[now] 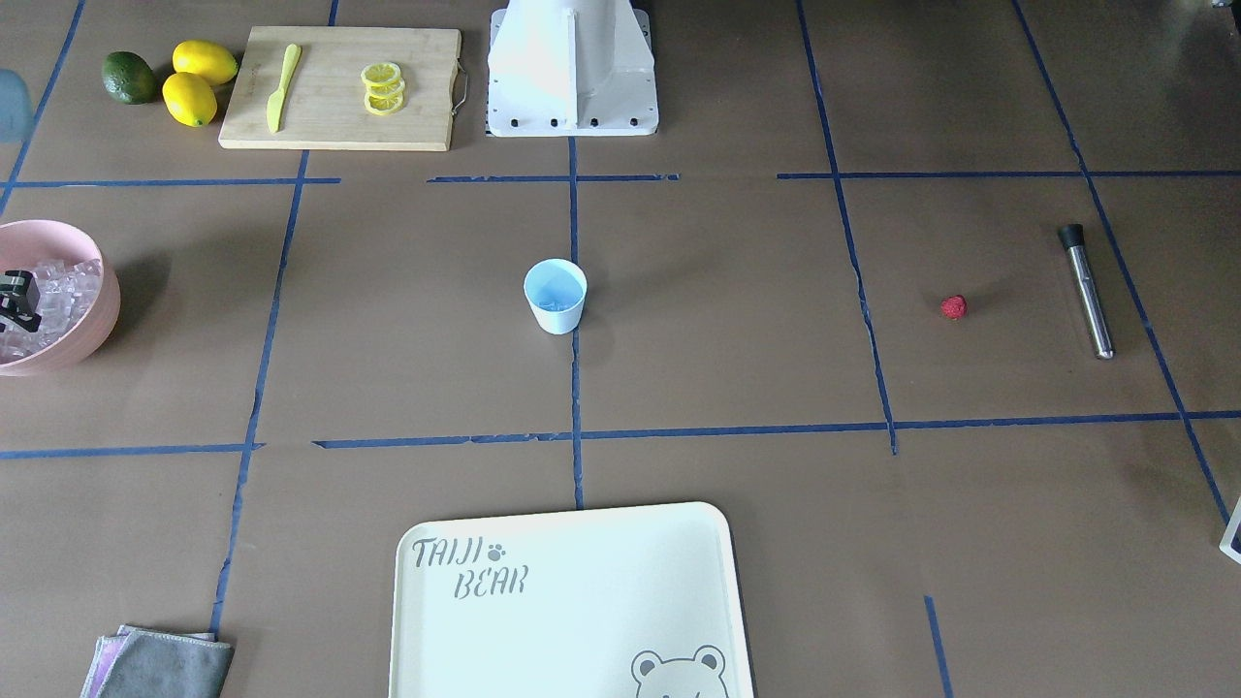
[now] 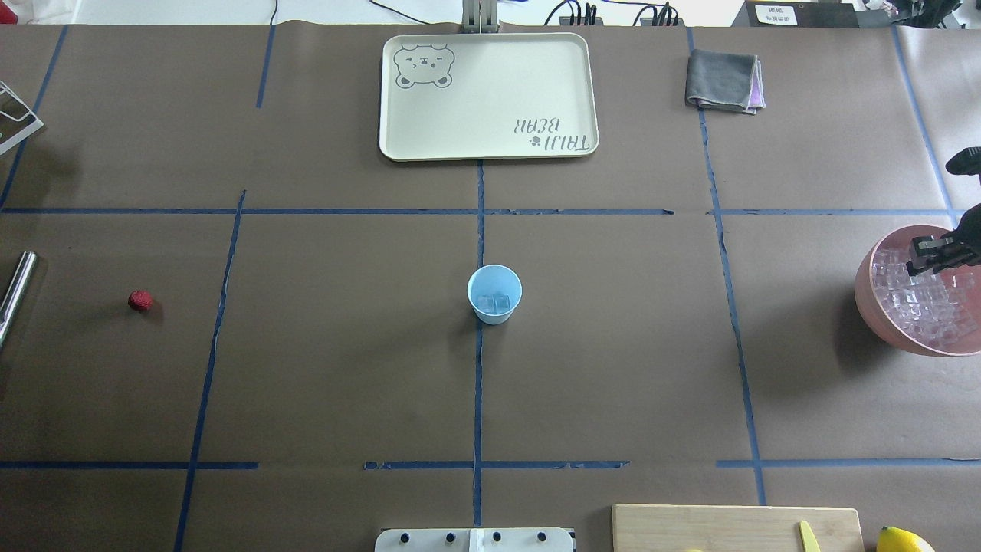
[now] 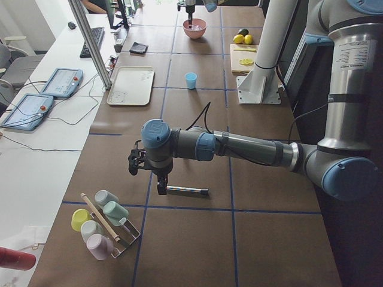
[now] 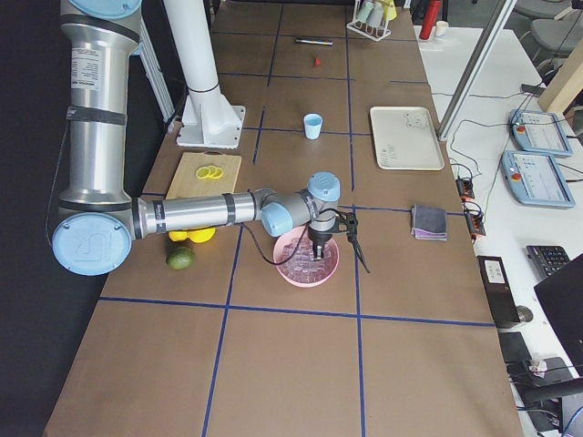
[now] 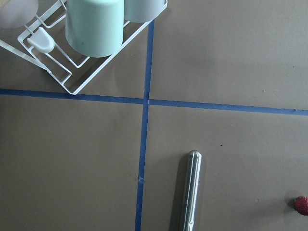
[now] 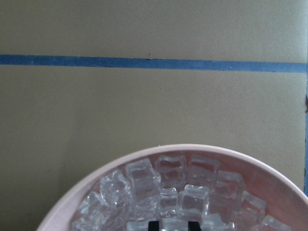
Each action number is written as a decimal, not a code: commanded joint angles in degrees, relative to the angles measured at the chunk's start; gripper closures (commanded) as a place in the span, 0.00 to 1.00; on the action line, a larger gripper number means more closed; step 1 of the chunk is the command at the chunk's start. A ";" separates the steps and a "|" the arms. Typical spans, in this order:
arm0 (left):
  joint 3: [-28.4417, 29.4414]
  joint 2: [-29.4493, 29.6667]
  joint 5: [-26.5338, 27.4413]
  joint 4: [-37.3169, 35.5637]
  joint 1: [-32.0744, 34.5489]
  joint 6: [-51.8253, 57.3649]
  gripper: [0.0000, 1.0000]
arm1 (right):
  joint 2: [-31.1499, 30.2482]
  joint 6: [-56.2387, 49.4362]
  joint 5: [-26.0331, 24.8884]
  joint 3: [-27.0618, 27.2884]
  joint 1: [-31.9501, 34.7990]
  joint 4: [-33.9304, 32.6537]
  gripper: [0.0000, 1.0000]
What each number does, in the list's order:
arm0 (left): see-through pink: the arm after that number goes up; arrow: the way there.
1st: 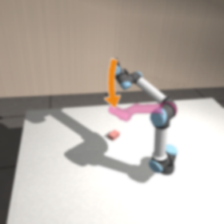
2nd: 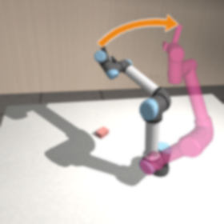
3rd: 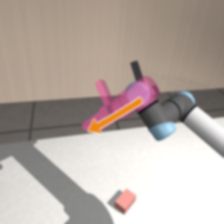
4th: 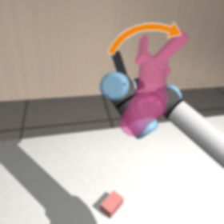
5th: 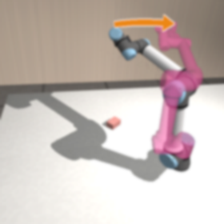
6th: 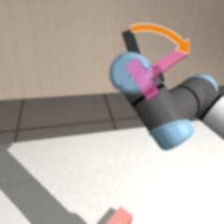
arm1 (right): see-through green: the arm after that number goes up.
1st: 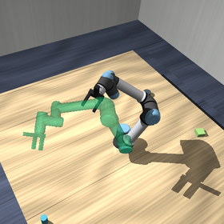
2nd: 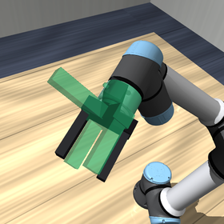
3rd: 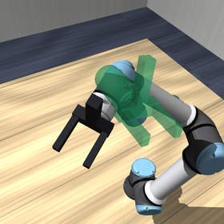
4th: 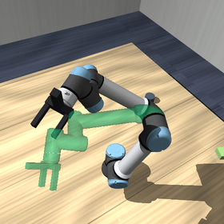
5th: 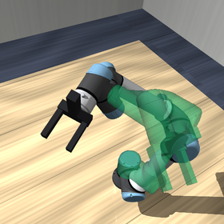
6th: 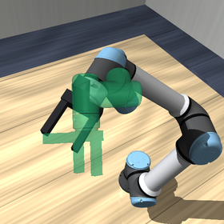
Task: Mash ice and strawberries in cup
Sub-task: 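Lower the right gripper into the bowl and grasp a third ice cube, then carry the ice cube with the right gripper over the cup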
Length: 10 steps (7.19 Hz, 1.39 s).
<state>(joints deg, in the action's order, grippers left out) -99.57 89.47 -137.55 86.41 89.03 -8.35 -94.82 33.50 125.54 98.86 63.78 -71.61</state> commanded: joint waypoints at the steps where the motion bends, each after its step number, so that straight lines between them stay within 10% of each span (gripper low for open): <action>1: -0.09 0.00 -0.09 -0.01 0.00 0.00 0.00 | -0.45 -0.01 2.33 2.11 0.73 -0.20 0.99; 5: -0.01 0.00 -0.09 -0.01 0.00 0.00 0.00 | 10.10 1.04 4.37 17.93 3.81 -25.41 1.00; 7: 0.08 0.00 -0.09 -0.01 0.00 0.00 0.00 | 26.36 11.77 3.49 17.08 -5.36 -36.64 0.99; 10: 0.78 -0.09 -0.09 -0.01 0.00 0.00 0.00 | 45.55 36.93 -7.54 6.74 -23.03 -35.36 0.99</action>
<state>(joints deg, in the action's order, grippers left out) -99.11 89.40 -137.64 86.40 89.03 -8.35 -57.21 60.67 123.44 110.27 48.42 -107.56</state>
